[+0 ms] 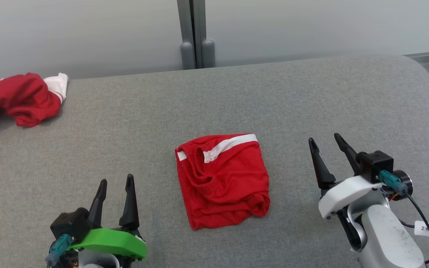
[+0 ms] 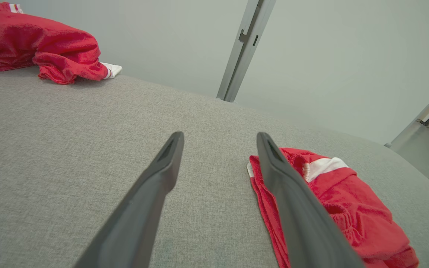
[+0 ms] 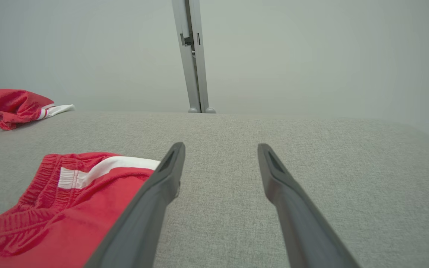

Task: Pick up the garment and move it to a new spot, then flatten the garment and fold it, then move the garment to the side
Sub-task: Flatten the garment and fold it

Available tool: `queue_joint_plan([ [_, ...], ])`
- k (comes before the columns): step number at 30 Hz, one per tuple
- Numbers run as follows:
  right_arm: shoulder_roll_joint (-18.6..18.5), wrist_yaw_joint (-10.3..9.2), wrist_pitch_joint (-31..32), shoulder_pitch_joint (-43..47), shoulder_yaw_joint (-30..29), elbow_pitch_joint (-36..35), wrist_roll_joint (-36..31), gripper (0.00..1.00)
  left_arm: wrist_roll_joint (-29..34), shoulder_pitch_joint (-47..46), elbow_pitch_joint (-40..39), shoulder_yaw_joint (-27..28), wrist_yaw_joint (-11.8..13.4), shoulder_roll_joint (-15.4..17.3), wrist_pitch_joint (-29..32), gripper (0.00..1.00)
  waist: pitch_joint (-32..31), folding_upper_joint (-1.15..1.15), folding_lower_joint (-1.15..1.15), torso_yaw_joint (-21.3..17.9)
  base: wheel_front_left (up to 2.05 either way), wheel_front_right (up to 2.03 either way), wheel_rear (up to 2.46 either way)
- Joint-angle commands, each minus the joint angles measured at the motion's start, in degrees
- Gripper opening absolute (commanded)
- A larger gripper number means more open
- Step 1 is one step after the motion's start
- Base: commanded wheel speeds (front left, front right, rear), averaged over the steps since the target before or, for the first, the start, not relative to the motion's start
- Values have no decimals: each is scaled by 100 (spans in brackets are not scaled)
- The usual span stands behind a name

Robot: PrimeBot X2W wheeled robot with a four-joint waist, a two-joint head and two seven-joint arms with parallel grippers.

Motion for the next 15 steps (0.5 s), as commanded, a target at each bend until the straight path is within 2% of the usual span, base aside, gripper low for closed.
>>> queue_joint_plan([
  [1, 2, -5, -24, 163, -61, -215, 0, 100, -40, 129, -22, 46, 24, 22, -1, 100, -74, 0, 0, -74, 0, 0, 0],
  [7, -3, -5, -28, 914, -195, -1043, 4, 100, 173, 437, -165, 223, 33, 22, -2, 100, -137, 0, 0, -103, 0, 0, 0],
  [15, -2, -5, -29, 1348, -247, -1172, 130, 100, 328, 766, -399, 275, 38, 22, -1, 100, -169, 0, 0, -114, 0, 0, 0],
])
